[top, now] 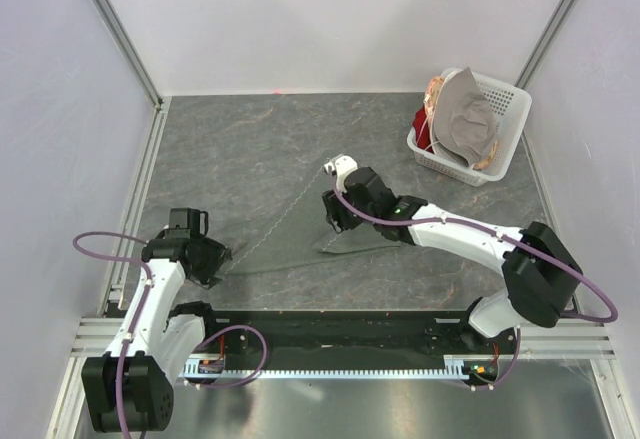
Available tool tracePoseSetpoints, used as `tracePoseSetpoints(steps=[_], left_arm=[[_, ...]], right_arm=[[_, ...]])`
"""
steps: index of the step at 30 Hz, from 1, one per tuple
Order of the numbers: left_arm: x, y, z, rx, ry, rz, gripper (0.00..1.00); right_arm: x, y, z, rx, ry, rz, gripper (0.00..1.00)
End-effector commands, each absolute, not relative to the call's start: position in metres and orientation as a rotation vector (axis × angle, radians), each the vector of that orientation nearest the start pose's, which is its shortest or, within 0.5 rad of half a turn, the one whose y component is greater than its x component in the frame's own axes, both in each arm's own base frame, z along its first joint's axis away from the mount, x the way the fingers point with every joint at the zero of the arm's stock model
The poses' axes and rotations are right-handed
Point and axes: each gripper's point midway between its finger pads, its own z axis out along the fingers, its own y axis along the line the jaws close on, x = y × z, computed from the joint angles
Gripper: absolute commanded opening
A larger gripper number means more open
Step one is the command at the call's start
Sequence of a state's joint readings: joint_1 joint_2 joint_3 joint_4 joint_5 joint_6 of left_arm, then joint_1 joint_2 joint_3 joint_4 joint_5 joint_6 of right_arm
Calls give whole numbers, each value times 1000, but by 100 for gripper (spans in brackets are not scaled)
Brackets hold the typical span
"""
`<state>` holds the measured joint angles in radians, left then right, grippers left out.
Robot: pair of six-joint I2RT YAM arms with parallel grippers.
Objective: Fold the napkin, place the utensils inside, and roll it up
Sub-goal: Fold the napkin
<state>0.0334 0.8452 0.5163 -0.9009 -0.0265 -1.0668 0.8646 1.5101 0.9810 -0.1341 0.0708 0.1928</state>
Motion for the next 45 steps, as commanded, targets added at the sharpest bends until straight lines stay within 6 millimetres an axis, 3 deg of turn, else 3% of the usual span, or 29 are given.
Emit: tracePoseSetpoints(steps=[1,7,11,37,40,45], left_arm=[[171,-12,44,-1582,2275,-145,63],[170,-12,39,-1604,2270,-139,60],[170,-12,37,-1611,2261,-142,53],[168,-11,13,-1520,2345,2,45],[168,-9,13,-1501,2351,16,42],[170,-7,12,-1453,2367,49,25]], right_arm=[[280,308,134,-632,2139,577,59],[288,295,137,-592,2131,573,59],[290,293,140,-577,2128,606,59],[306,273,152,-485,2096,609,60],[309,270,155,-474,2090,604,60],[310,268,157,-457,2084,608,60]])
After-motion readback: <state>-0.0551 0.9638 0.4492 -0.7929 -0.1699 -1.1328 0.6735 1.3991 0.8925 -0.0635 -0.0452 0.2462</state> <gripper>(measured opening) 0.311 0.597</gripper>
